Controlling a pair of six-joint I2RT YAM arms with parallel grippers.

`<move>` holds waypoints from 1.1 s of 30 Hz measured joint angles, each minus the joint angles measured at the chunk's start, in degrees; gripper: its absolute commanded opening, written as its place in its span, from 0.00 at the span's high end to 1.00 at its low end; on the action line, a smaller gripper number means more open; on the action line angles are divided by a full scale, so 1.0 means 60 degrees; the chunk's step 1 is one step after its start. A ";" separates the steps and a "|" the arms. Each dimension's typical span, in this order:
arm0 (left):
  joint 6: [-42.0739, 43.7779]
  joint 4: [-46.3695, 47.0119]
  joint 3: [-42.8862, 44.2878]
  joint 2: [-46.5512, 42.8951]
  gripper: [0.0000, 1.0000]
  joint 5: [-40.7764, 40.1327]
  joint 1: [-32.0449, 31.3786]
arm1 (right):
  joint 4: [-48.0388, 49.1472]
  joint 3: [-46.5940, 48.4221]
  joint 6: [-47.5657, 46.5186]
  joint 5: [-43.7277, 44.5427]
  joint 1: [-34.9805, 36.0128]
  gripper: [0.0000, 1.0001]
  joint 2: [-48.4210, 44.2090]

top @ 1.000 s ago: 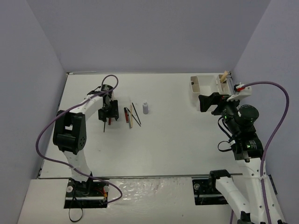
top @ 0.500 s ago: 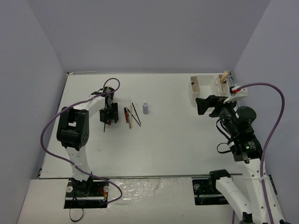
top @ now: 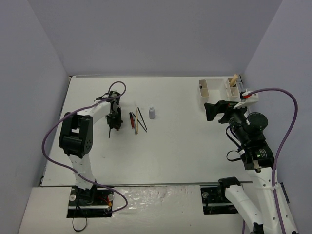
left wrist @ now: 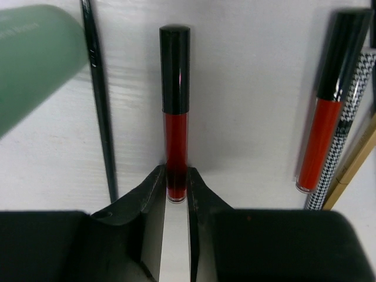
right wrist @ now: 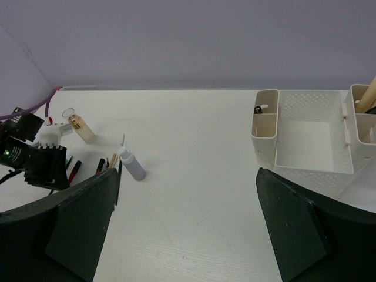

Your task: Organize the makeup

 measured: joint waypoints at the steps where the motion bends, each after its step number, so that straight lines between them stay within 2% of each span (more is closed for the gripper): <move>1: -0.0052 0.0040 -0.0081 -0.0057 0.96 -0.0004 -0.0062 | -0.0001 -0.0007 0.0000 -0.0001 0.0000 0.00 -0.0005; 4: -0.0230 0.0167 -0.0416 -0.0304 1.00 -0.0028 -0.0281 | -0.0001 -0.0012 0.0005 -0.0003 0.0000 0.00 -0.0026; 10: -0.0557 0.0111 -0.1201 -0.1112 1.00 -0.0158 -0.0905 | 0.0003 -0.0012 0.0080 -0.0420 0.0000 0.00 -0.0006; 17: -0.0585 0.0823 -0.1983 -0.3979 1.00 -0.0551 -0.2347 | 0.0016 0.0276 0.0740 -0.1938 0.0178 0.01 0.0938; 21: -0.0411 0.1982 -0.2388 -0.5923 1.00 -0.0611 -0.3535 | 0.0074 0.0435 0.1157 -0.2338 0.0977 0.05 0.1681; 24: -0.0190 0.2854 -0.2509 -0.6673 1.00 -0.0509 -0.4270 | 0.0147 0.0553 0.1390 -0.2418 0.1662 0.07 0.2098; 33: 0.0742 0.4401 -0.2577 -0.7078 1.00 -0.0176 -0.5808 | 0.1660 0.0560 0.2415 -0.2307 0.3201 0.16 0.2861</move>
